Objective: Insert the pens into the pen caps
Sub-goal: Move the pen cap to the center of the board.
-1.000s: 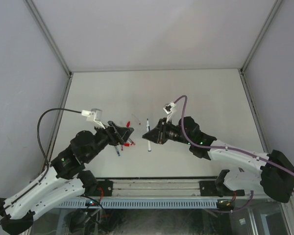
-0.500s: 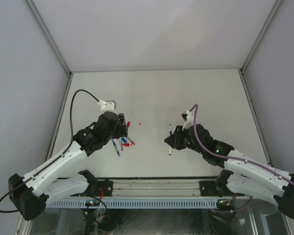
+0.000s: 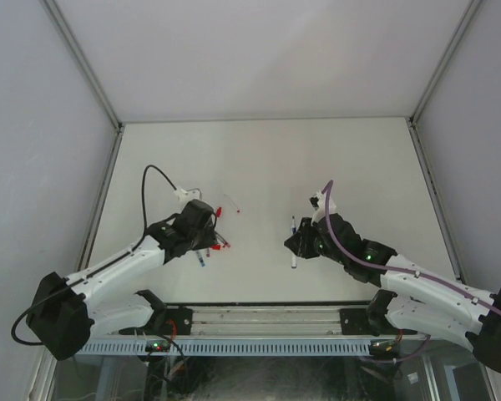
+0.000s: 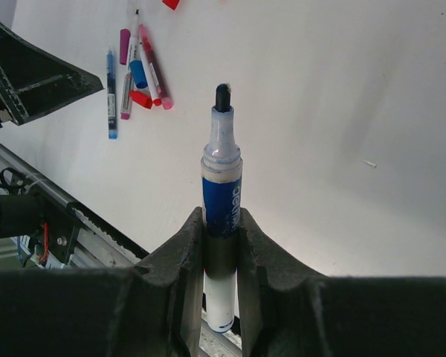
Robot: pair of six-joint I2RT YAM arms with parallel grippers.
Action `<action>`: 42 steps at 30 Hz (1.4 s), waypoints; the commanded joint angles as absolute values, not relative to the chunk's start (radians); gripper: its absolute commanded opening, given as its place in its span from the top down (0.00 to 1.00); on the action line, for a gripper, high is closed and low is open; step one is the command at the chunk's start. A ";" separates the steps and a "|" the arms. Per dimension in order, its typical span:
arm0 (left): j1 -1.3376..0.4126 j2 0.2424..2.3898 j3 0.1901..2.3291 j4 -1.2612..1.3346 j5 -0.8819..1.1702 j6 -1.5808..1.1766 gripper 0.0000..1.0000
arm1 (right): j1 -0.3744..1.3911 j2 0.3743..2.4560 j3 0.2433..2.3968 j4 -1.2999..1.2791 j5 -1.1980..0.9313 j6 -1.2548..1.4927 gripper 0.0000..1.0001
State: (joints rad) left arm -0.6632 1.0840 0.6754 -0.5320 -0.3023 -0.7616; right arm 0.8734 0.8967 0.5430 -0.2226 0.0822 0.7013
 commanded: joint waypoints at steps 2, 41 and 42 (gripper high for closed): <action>-0.658 1.123 0.678 -0.448 -0.318 -0.817 0.54 | 0.886 0.891 0.535 -0.208 0.106 0.731 1.00; -0.630 1.315 0.703 -0.393 -0.386 -0.874 0.69 | 0.907 0.965 0.529 -0.159 0.081 0.753 1.00; -0.628 1.317 0.704 -0.392 -0.385 -0.873 0.69 | 0.908 0.968 0.529 -0.158 0.079 0.752 1.00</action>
